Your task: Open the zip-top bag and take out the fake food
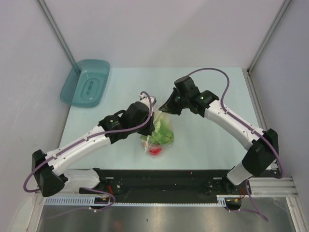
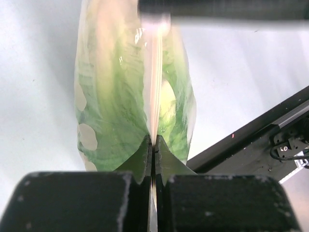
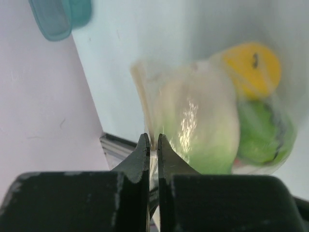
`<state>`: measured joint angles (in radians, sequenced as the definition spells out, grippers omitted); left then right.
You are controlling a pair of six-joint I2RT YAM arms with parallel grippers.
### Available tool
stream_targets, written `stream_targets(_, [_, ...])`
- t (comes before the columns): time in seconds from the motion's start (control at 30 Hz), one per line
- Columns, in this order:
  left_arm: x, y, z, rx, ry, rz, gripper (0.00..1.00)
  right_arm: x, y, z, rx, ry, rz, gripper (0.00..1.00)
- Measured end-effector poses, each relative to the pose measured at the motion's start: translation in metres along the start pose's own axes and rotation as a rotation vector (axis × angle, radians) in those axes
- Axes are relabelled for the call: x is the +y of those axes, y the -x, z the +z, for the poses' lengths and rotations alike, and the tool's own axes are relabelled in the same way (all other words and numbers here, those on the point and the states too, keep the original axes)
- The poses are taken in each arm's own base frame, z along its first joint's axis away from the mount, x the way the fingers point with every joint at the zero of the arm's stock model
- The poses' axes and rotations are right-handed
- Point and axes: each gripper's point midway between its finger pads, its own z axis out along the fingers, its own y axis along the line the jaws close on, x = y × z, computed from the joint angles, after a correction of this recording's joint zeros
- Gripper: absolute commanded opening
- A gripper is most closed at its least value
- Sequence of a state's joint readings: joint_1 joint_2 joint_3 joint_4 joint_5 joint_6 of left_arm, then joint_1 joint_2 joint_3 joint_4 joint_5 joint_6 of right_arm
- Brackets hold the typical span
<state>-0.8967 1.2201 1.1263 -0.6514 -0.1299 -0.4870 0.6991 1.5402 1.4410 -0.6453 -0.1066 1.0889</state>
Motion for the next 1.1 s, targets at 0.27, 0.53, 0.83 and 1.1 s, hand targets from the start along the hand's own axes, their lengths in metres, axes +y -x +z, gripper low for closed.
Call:
stream_targets(0.27, [0.001,-0.002,0.002,0.0,-0.002,0.01,0.0,0.0,0.068,0.025,-0.086,-0.001,-0.119,0.27])
stream_targets(0.53, [-0.005,-0.006,0.01,0.028,-0.028,0.007,0.0,0.0,0.086,0.024,-0.047,0.009,-0.262,0.68])
stream_targets(0.83, [-0.012,-0.014,0.016,0.075,-0.059,-0.005,0.0,0.001,0.036,-0.039,0.002,0.126,-0.358,0.46])
stream_targets(1.1, [-0.018,-0.016,0.014,0.108,-0.111,-0.042,0.54,-0.033,0.0,-0.02,0.118,0.143,-0.281,0.57])
